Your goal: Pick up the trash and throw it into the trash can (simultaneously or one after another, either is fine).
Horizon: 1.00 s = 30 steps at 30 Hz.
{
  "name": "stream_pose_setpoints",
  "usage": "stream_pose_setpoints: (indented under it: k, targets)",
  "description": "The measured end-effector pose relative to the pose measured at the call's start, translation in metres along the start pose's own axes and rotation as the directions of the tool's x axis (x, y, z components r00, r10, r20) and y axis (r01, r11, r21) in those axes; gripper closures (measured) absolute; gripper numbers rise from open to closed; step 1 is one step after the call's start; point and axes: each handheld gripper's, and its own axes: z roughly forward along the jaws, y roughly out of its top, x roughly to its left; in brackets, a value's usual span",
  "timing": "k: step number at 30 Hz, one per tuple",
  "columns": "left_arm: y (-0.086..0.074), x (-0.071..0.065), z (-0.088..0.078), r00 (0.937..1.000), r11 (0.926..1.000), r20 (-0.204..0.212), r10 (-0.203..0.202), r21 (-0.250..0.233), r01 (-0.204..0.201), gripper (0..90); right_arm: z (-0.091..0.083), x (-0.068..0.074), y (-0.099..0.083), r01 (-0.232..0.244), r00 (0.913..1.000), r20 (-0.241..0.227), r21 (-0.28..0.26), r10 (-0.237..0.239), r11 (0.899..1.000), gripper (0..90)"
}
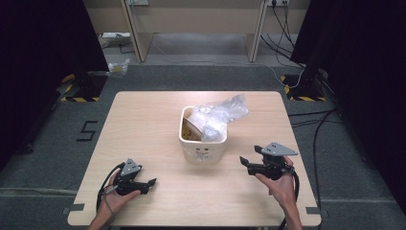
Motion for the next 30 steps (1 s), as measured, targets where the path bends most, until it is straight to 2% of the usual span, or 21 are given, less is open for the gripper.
stream_pose_setpoints:
  k: [8,22,30]
  targets:
    - [0.0,0.0,0.0,1.0,1.0,0.0,0.0,0.0,0.0,17.2,0.0,0.002,-0.018,-0.031,0.9993,0.021,0.03,0.031,0.999,20.7]
    - [0.0,0.0,0.0,1.0,1.0,0.0,0.0,0.0,0.0,17.2,-0.001,0.009,-0.046,-0.033,0.9972,0.07,0.101,0.026,0.994,19.1]
    - [0.0,0.0,0.0,1.0,1.0,0.0,0.0,0.0,0.0,17.2,-0.001,0.012,-0.063,-0.048,0.9955,0.088,0.152,0.035,0.987,18.1]
